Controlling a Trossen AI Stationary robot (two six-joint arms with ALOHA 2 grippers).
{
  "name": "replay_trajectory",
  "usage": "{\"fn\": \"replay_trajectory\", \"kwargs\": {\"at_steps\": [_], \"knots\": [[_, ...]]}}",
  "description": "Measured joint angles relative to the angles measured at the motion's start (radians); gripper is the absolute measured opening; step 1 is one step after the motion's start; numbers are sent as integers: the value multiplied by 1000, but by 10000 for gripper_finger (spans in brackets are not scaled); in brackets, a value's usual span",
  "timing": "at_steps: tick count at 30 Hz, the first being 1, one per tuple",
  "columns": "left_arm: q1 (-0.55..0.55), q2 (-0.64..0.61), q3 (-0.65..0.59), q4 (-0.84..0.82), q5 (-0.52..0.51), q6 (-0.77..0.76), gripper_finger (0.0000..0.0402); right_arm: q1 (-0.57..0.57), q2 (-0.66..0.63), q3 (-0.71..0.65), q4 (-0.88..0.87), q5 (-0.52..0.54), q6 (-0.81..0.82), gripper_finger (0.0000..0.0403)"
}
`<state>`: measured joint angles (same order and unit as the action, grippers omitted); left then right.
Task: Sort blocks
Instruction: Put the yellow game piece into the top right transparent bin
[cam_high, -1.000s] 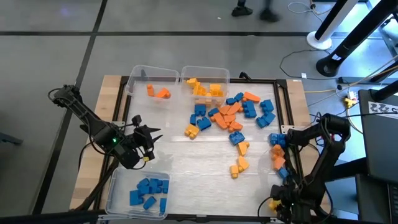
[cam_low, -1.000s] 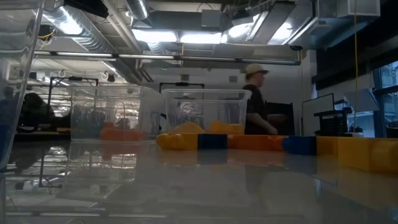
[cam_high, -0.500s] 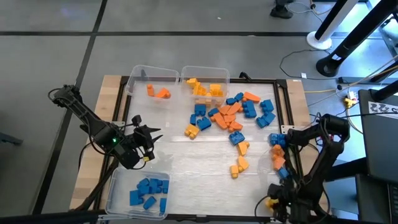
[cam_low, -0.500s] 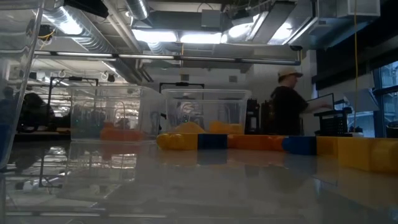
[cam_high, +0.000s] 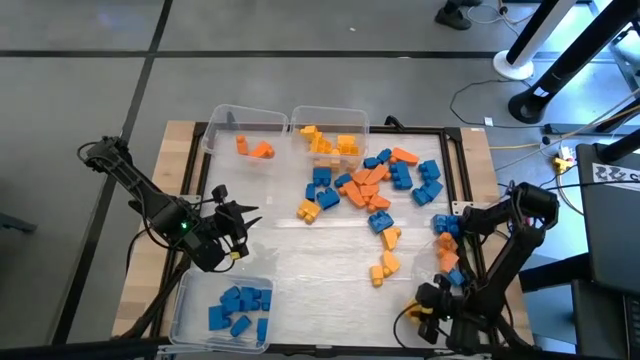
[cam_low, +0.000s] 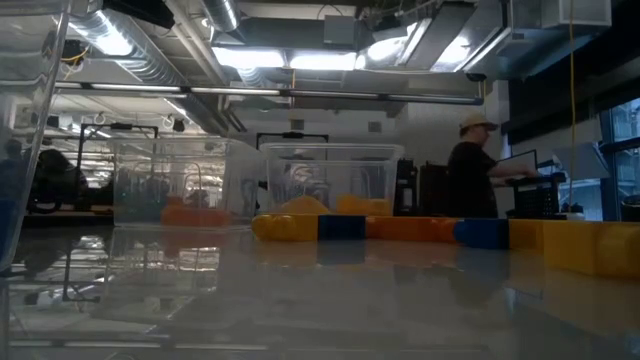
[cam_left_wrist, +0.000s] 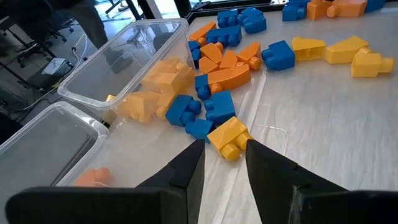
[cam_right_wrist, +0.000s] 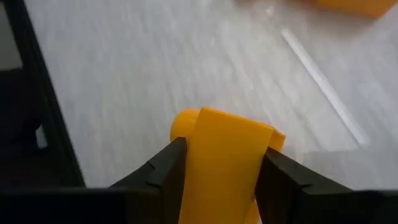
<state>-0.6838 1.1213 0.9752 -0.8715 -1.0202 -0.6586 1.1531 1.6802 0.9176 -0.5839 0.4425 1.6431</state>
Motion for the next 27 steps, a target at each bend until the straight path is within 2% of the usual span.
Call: {"fn": "replay_trajectory", "kwargs": {"at_steps": [11,20,27], "knots": [[0,0,0,0,0,0,107,-113,2,-2,0,126,-11,157],[0,0,0,0,0,3,107,-213,2,-2,18,158,-131,158],[0,0,0,0,0,3,107,-260,0,0,102,186,-263,154]]}}
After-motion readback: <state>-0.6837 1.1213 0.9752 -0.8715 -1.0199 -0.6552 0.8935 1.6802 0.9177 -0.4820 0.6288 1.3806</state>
